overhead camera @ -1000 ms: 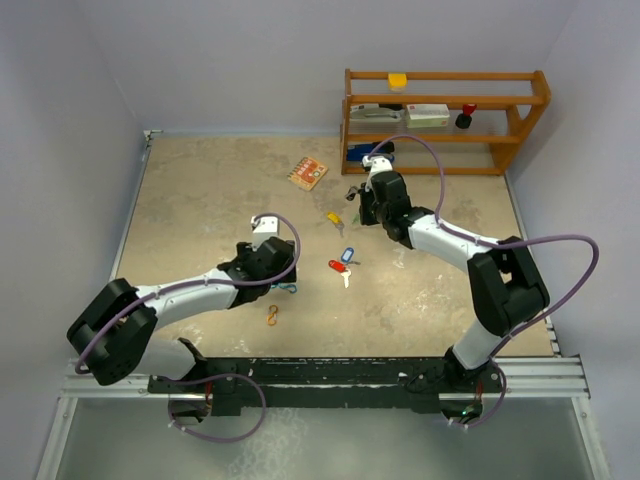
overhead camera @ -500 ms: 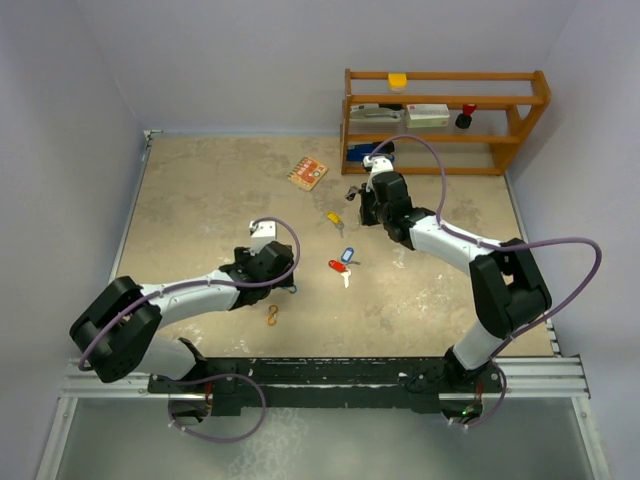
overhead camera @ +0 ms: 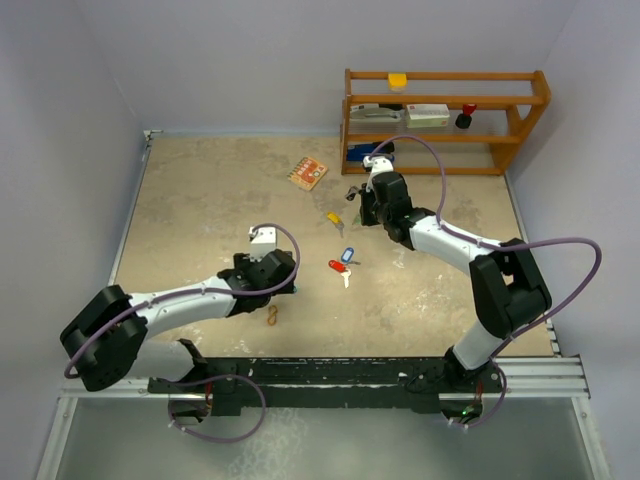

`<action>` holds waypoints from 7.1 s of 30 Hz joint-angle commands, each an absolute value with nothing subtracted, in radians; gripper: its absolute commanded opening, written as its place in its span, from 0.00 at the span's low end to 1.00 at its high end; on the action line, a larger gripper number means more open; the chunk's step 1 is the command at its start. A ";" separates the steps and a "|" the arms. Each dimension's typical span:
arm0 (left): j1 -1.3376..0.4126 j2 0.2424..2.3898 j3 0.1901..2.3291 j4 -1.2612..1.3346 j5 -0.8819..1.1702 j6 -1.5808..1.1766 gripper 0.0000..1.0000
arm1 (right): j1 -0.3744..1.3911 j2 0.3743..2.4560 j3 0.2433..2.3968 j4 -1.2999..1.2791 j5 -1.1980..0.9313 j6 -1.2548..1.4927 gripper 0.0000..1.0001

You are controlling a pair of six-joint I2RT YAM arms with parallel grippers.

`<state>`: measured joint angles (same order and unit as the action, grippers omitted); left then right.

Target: Put the keys on the keyring

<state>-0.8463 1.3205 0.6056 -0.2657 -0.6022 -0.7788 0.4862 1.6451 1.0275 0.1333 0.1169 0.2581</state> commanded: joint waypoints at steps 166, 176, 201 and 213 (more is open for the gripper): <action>-0.738 1.298 0.611 -0.174 -0.586 -0.708 0.00 | 0.490 1.581 1.022 0.158 0.074 0.238 0.00; -0.737 1.362 0.843 -0.140 -0.499 -0.566 0.00 | 0.572 1.587 1.043 0.164 0.023 0.170 0.00; -0.736 1.523 1.005 -0.013 -0.275 -0.501 0.00 | 0.640 1.513 0.939 0.310 -0.343 -0.010 0.00; -0.736 1.524 1.012 -0.005 -0.233 -0.501 0.00 | 0.647 1.541 0.958 0.288 -0.367 -0.020 0.00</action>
<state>-0.7406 1.5280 0.9634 -0.0547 -0.2569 -0.5262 0.6411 1.5444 0.9421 0.2611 -0.3397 0.0040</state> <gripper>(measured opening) 0.020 0.005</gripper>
